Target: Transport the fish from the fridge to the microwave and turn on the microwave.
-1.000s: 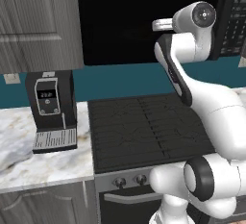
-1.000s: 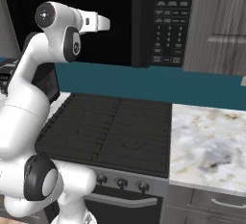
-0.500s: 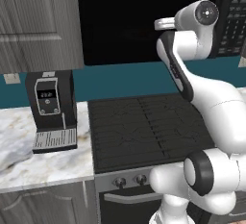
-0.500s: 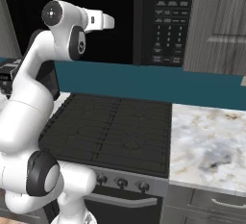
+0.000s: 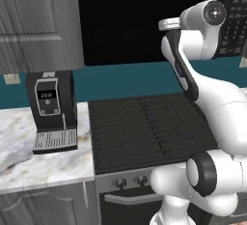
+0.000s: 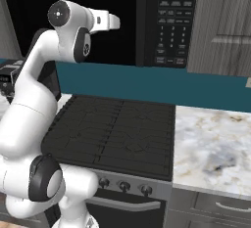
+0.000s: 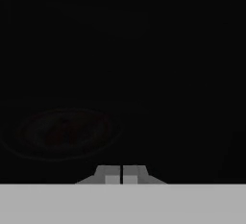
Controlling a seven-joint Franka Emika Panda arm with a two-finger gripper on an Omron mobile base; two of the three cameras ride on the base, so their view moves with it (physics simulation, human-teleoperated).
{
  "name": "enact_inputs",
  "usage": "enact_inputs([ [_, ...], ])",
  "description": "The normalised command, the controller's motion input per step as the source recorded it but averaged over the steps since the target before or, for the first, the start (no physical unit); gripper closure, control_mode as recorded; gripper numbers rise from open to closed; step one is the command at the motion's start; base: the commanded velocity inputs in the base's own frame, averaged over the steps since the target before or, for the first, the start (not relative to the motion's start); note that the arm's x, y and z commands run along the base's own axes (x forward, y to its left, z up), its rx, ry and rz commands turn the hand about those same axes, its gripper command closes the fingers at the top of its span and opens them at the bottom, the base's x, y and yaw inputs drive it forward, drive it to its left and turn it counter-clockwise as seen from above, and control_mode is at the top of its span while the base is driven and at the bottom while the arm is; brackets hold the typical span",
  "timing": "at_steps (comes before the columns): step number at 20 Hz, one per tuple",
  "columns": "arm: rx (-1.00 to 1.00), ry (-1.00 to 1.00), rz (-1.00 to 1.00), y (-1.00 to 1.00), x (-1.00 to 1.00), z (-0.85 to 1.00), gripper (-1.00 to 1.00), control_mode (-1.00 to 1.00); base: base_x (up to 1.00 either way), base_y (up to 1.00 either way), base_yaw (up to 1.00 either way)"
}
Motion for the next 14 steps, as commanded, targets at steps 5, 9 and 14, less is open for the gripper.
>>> enact_inputs([
  [5, 0.04, -0.04, 0.02, -0.07, -0.50, 0.04, 1.00, -1.00, 0.00, 0.00, 0.00],
  [9, 0.14, -0.10, 0.03, -0.03, -0.70, 0.22, 1.00, -1.00, 0.00, 0.00, 0.00],
  [14, 0.19, -0.06, 0.00, -0.07, -0.55, 0.21, 1.00, -1.00, 0.00, 0.00, 0.00],
])
